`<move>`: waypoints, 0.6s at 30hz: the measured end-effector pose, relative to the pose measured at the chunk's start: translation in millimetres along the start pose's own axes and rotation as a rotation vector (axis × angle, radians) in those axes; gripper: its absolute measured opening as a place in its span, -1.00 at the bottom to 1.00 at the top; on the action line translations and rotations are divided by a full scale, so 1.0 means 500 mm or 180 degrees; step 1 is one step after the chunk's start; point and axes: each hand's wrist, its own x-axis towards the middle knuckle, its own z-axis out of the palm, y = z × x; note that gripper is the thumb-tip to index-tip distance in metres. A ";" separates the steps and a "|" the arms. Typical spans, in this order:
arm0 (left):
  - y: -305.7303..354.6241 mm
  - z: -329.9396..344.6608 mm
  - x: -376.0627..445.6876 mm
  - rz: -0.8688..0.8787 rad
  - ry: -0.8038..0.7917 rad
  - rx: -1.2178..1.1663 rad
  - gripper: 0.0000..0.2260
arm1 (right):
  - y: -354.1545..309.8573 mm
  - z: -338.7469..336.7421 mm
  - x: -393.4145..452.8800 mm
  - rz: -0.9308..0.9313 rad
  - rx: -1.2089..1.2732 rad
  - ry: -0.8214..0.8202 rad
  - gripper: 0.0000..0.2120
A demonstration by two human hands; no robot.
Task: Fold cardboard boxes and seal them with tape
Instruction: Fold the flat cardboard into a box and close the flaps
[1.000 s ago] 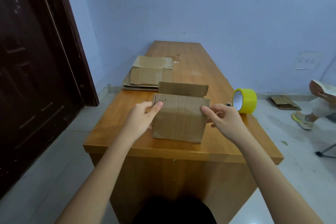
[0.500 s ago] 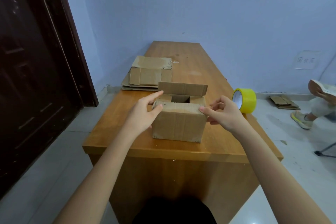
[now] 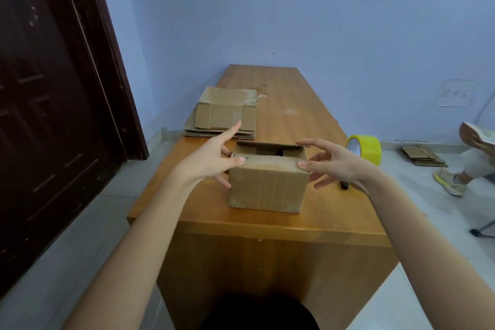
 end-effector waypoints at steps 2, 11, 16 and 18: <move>-0.004 0.003 0.002 -0.0007 -0.0045 0.0018 -0.39 | 0.008 0.003 -0.001 -0.0060 0.0086 0.0054 -0.55; -0.030 0.028 -0.006 0.0055 0.0150 0.0539 -0.61 | 0.028 0.009 0.007 -0.0084 0.0093 0.0112 -0.62; -0.039 0.035 0.001 0.0042 0.0302 0.0843 -0.63 | 0.033 0.016 0.004 -0.0174 -0.0008 0.0125 -0.72; -0.038 0.040 0.003 0.0024 0.0339 0.0972 -0.62 | 0.030 0.016 0.012 -0.0201 -0.0209 0.0249 -0.73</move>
